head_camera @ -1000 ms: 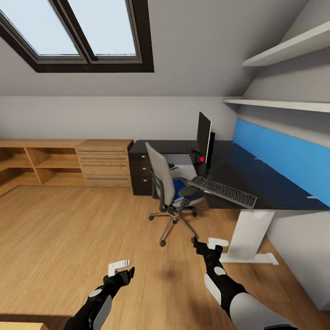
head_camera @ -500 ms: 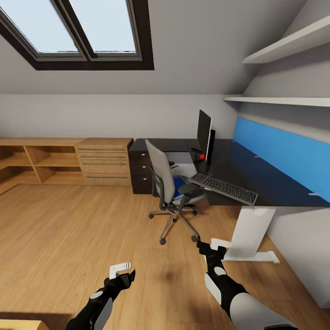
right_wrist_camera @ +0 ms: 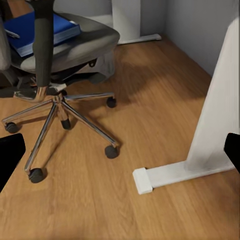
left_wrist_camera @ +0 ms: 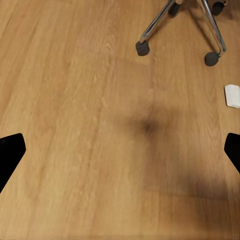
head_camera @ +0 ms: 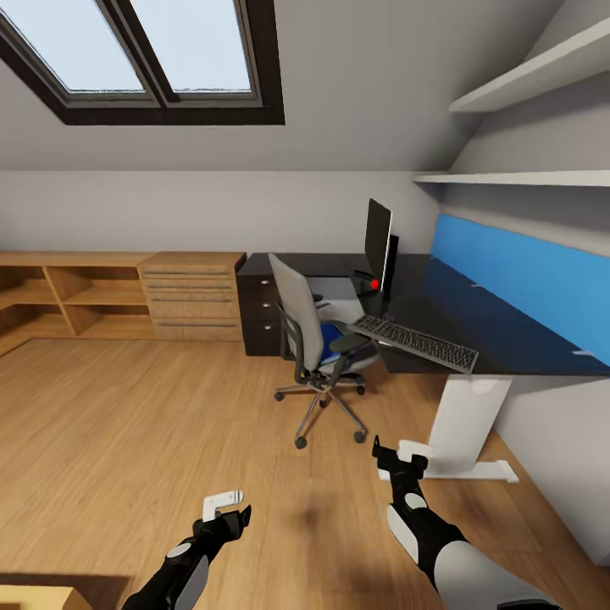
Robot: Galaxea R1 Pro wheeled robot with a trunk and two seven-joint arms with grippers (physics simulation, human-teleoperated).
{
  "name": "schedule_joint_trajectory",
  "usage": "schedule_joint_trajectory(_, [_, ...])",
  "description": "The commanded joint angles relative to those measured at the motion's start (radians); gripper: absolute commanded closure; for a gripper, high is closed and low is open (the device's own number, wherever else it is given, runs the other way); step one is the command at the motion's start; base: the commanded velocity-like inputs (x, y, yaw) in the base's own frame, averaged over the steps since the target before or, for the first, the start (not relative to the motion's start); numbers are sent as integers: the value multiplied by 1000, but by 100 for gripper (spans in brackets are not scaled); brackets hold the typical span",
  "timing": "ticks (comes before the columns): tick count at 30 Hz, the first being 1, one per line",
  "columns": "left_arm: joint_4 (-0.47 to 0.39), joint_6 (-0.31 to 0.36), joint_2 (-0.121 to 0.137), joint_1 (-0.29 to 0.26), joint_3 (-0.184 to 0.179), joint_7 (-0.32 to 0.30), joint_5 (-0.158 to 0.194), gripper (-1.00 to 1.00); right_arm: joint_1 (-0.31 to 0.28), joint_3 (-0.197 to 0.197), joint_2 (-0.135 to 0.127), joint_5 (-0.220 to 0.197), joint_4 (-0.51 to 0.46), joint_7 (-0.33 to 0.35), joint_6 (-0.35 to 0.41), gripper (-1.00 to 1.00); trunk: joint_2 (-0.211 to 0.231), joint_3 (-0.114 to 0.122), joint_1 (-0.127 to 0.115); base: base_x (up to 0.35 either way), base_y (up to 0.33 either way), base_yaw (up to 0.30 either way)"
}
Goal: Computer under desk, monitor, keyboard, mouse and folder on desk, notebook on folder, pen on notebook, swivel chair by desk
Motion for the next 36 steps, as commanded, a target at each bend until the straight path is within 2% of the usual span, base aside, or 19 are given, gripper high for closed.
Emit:
schedule_joint_trajectory(1, [0,0,-1,-1,5,-7,9,-100,-1,7,-3,-9,1,-3,-7,-100,-8,-4,4,0,0,0])
schedule_joint_trajectory(11, [1,-3,-1,-1,5,-5,8,-100,-1,9,-13,11,-2,1,-10,-100,-78,-35,42,0,0,0])
schedule_joint_trajectory(13, [1,-3,-1,-1,5,-5,8,-100,-2,9,-15,13,-22,2,30,-100,-92,-42,50,0,0,0])
schedule_joint_trajectory(15, [1,-3,-1,-1,5,-6,8,-100,-3,8,-18,14,-80,2,105,-100,-106,-48,58,0,0,0])
schedule_joint_trajectory(19, [1,-3,-1,-1,4,-6,8,-100,-4,10,-19,15,-148,3,177,-100,-134,-61,73,0,0,0])
schedule_joint_trajectory(24, [0,-3,-1,-1,4,-6,7,-100,-4,27,-18,24,-177,6,205,-100,-169,-76,92,0,0,0])
schedule_joint_trajectory(31, [-1,-3,-1,-1,4,-4,7,-100,-4,52,-20,37,-185,7,198,-100,-218,-98,119,0,0,0])
schedule_joint_trajectory(36, [-1,-3,-1,-1,4,-3,8,-100,-4,55,-21,40,-184,6,130,-100,-253,-114,138,0,0,0])
